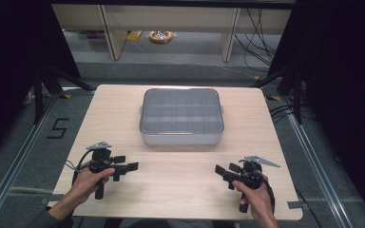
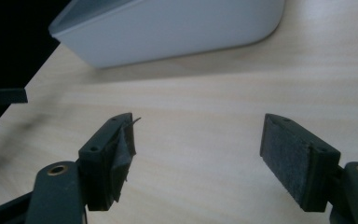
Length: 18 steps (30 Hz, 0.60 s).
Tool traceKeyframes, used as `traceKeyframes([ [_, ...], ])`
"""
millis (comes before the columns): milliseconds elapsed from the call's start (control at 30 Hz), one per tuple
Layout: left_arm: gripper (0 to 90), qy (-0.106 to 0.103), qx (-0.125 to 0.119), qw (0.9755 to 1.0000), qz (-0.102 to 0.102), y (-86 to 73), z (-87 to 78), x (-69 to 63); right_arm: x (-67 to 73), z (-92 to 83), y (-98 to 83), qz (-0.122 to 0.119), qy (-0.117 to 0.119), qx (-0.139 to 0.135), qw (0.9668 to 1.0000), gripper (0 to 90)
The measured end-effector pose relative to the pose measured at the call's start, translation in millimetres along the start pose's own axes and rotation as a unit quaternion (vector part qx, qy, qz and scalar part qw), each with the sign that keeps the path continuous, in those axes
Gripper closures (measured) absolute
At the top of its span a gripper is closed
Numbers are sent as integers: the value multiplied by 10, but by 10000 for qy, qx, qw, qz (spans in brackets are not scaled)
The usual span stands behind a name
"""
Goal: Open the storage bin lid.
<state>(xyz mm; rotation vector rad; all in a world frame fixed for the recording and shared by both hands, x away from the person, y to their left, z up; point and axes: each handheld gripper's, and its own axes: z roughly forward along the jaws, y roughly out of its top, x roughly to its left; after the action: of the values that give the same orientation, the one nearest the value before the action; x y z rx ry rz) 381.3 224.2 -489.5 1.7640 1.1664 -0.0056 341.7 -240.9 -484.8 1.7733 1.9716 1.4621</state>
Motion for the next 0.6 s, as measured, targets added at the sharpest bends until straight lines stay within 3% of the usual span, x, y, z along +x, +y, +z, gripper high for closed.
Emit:
traceKeyframes([
  [33,163,-14,3,10000,-27,9,2,5,-42,5,44,-211,-31,-103,9997,275],
  [100,163,-6,-14,10000,-33,29,6,19,-61,11,118,-239,-59,-216,9995,278],
  [300,174,-40,-117,9998,-150,114,32,33,-89,33,258,-79,54,-227,9997,288],
  [367,180,-40,-113,9998,-137,156,37,48,-96,57,297,-20,-11,-219,9998,288],
  [433,180,1,-168,9997,-149,193,51,46,-132,82,340,-144,-62,-225,9996,294],
  [500,180,68,-203,9997,-142,230,67,46,-114,92,376,125,-45,-203,9997,302],
  [533,180,39,-205,9997,-155,252,75,49,-159,113,411,-82,-42,-262,9996,314],
  [567,180,6,-174,9997,-147,280,77,56,-122,110,434,161,-50,-181,9997,323],
  [600,180,6,-174,9997,-147,280,77,56,-122,110,434,161,-50,-181,9997,323],
])
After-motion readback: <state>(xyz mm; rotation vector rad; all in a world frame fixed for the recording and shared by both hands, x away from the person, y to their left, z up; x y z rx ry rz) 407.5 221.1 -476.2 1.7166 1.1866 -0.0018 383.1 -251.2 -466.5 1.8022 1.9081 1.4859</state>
